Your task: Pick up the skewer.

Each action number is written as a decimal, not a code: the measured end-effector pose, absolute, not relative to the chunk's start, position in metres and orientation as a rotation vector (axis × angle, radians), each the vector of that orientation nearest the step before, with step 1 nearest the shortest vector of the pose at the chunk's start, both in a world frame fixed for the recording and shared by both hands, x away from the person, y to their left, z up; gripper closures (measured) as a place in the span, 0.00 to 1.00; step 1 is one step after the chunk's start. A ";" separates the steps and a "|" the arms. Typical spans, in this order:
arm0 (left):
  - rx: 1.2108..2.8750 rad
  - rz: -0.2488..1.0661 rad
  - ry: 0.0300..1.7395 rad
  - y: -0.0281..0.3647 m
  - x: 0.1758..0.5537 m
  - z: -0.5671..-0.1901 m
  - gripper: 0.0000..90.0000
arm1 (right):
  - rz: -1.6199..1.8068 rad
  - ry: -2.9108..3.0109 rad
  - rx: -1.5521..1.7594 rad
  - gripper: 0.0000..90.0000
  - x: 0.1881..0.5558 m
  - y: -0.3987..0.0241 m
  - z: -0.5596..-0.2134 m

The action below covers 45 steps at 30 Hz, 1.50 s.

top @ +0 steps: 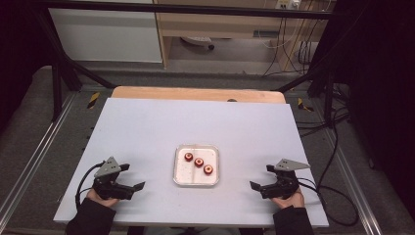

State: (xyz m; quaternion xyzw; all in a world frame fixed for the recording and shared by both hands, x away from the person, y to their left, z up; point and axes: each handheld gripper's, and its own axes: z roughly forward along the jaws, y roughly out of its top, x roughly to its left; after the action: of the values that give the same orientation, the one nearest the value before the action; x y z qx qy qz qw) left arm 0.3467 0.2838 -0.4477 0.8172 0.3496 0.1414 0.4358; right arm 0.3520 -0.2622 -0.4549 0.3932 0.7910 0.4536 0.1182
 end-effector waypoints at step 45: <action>2.100 0.274 0.800 0.205 0.353 -0.425 0.43 | 1.343 2.303 1.155 0.01 0.351 -0.263 -0.453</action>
State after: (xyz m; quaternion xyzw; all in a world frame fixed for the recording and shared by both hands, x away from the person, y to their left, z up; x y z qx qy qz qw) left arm 0.3526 0.2048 -0.4254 0.8397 0.3201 0.1096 0.4248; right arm 0.3510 -0.2631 -0.4527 0.3948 0.7871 0.4590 0.1177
